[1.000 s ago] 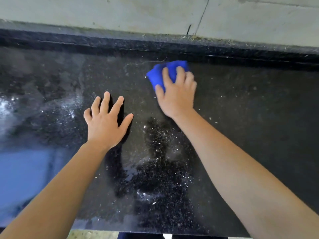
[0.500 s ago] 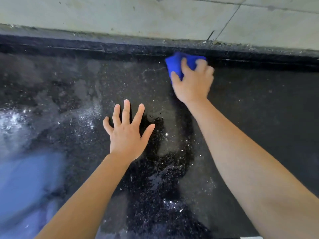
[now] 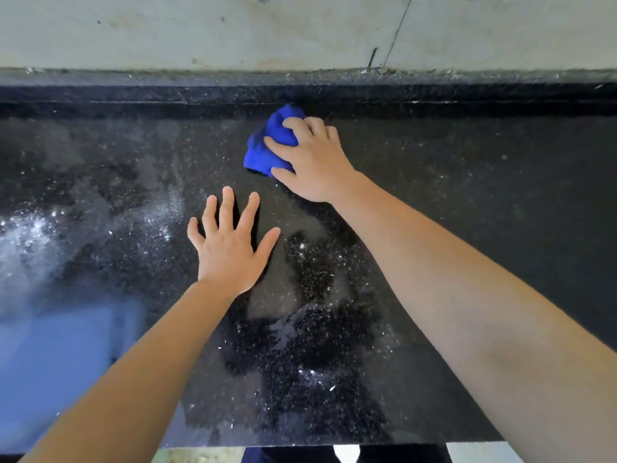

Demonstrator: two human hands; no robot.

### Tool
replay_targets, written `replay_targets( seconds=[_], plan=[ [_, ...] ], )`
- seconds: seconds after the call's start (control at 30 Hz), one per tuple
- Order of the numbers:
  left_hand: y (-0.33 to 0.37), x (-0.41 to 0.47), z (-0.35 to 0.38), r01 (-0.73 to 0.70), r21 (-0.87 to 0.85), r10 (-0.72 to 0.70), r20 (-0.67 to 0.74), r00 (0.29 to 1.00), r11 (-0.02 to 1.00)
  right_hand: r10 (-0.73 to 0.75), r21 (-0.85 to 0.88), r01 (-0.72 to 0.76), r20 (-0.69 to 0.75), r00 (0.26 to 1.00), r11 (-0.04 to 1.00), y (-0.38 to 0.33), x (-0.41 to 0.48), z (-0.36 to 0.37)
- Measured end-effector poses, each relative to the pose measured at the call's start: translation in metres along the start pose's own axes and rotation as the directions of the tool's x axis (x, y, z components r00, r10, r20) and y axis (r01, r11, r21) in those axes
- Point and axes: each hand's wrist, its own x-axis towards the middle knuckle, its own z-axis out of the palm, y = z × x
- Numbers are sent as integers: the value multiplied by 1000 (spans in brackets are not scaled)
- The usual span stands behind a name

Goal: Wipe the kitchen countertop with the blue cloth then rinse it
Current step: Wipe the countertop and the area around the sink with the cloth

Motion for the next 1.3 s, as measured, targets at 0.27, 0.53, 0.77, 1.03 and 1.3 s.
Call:
replay_targets(
  seconds=[0.27,0.53,0.77,1.03,1.3],
  plan=[
    [-1,-16,-8,21,-53,-18,56,998,998,301,92,-296,-48,952,951,96,-113,14],
    [-34,-71,-2,124,-61,-116,114,987,990,317,109,-309,-75,945,945,-13,-39,25],
    [-31,-75,0,206,-85,-197,104,975,975,-194,44,195,-6,981,980,2,-129,33],
    [-12,-80,-1,205,-110,-200,60,978,972,580,20,-580,22,814,814,166,-120,-2],
    [35,-81,-3,190,-114,-182,77,980,975,262,89,-254,-98,960,963,-6,-213,32]
  ],
)
